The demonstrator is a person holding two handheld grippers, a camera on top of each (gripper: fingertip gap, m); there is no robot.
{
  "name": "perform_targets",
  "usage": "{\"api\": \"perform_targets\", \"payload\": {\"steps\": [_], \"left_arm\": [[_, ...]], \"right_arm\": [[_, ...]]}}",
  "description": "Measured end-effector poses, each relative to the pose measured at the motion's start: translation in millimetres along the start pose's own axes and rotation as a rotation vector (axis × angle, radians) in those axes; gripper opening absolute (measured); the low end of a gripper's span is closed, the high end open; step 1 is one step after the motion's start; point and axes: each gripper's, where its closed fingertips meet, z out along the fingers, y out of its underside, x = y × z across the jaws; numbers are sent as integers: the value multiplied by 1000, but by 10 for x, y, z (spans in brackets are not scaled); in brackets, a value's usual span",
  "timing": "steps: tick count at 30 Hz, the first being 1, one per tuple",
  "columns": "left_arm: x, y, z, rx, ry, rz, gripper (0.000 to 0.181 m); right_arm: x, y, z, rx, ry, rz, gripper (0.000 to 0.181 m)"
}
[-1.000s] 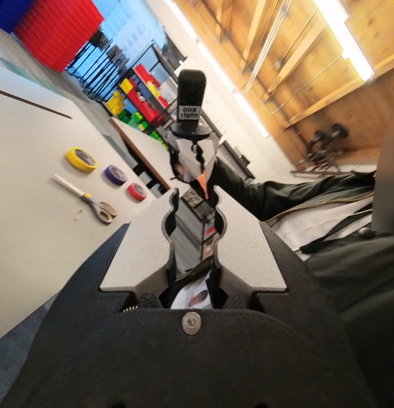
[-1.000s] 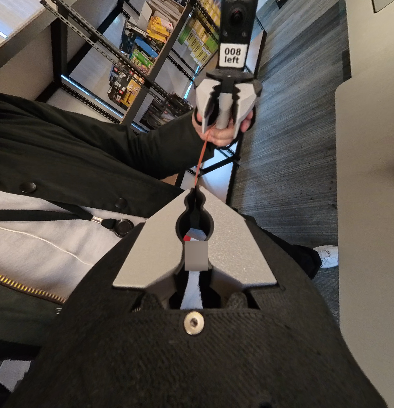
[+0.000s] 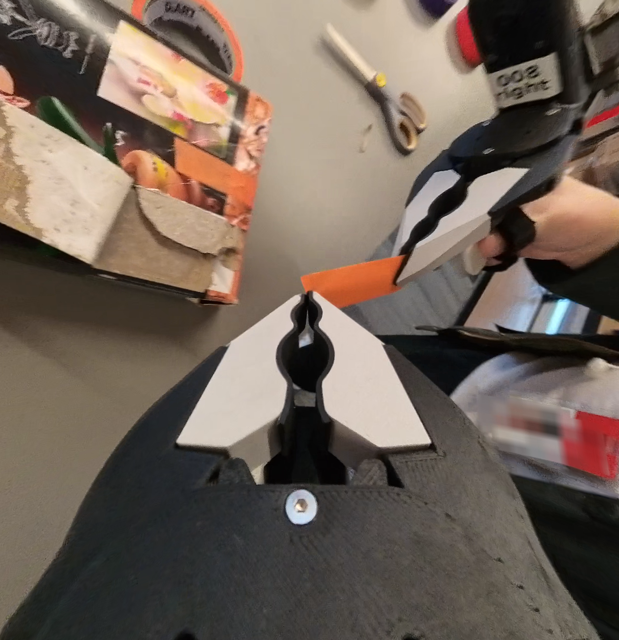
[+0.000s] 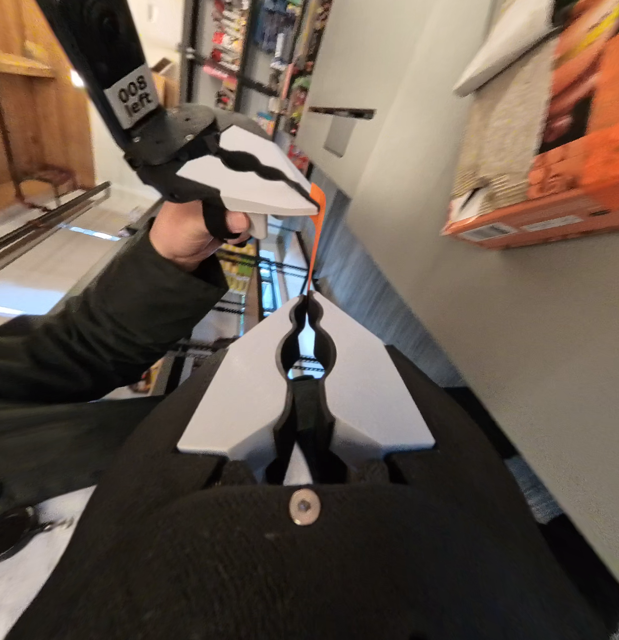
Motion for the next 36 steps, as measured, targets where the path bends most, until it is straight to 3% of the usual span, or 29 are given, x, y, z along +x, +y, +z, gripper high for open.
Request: {"api": "perform_targets", "payload": {"steps": [6, 11, 18, 36], "left_arm": [[-751, -95, 220, 64, -52, -18, 0], [-1137, -65, 333, 37, -43, -24, 0], [-1199, -29, 441, 65, 30, -93, 0], [-1343, -47, 502, 100, -30, -132, 0]], "right_arm": [[590, -406, 321, -62, 189, 12, 0], [937, -620, 506, -136, 344, 39, 0], [1093, -720, 534, -224, 407, 116, 0], [1238, -772, 628, -323, 424, 193, 0]]}}
